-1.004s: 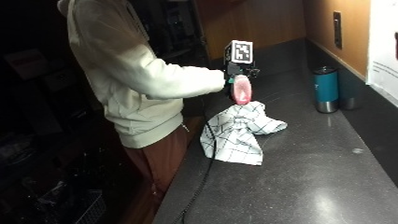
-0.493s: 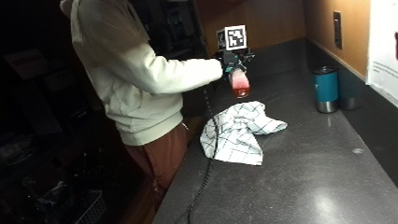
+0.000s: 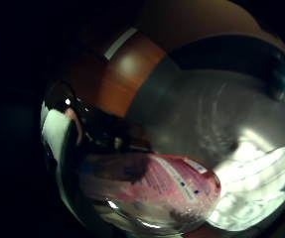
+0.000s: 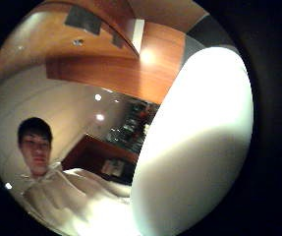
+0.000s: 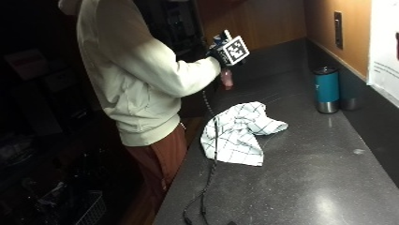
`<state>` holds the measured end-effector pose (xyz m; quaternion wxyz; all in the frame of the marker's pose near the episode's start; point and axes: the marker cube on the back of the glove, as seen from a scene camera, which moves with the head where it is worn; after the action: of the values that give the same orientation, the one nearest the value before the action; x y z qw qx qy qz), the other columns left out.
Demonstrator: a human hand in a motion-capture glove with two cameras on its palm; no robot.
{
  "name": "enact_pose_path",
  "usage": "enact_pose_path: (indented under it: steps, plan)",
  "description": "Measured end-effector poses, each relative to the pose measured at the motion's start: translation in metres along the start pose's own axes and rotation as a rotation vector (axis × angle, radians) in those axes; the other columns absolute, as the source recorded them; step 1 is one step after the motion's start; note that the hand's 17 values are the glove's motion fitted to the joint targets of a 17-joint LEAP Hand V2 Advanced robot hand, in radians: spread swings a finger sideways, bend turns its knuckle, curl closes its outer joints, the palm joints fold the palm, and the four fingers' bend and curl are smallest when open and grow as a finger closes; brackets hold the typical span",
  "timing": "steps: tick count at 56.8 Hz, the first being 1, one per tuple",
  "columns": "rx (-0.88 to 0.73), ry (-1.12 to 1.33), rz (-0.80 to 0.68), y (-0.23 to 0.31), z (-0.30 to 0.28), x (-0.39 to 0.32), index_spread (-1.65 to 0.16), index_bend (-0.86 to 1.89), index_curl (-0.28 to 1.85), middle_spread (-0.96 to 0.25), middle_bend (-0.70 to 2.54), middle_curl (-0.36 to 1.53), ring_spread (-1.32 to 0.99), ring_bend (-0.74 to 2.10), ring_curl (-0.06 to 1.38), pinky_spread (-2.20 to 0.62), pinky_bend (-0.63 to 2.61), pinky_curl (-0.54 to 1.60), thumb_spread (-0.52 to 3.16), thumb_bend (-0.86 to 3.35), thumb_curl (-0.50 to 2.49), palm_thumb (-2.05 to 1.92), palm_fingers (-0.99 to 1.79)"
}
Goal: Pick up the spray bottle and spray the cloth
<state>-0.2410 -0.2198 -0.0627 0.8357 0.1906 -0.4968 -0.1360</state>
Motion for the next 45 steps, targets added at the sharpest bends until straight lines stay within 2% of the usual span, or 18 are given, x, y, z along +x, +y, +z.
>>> enact_pose_path:
  steps: [5,17,22,27,45]
  plan:
    - [-0.007,-0.111,0.006,0.005,0.047,0.009,-0.20,0.40,0.56,-0.15,0.64,0.52,-0.18,0.62,0.48,-0.22,0.35,0.40,-0.03,-0.03,0.71,1.04,1.35]
    - [-0.047,-0.072,0.014,0.022,0.114,0.062,-0.20,0.38,0.56,-0.14,0.62,0.51,-0.18,0.61,0.48,-0.22,0.36,0.39,0.00,-0.03,0.72,1.03,1.35]
    - [0.075,0.012,0.040,0.004,0.137,0.094,-0.20,0.37,0.56,-0.14,0.61,0.50,-0.17,0.60,0.48,-0.22,0.36,0.39,0.01,-0.03,0.72,1.03,1.34]
    - [-0.076,-0.027,0.035,0.024,0.148,0.095,-0.19,0.36,0.55,-0.13,0.59,0.50,-0.16,0.60,0.47,-0.22,0.36,0.39,0.02,-0.03,0.72,1.03,1.34]
    - [-0.206,0.068,0.063,0.023,0.160,0.127,-0.17,0.30,0.54,-0.11,0.53,0.48,-0.15,0.53,0.45,-0.19,0.34,0.37,0.12,-0.04,0.73,1.01,1.26]
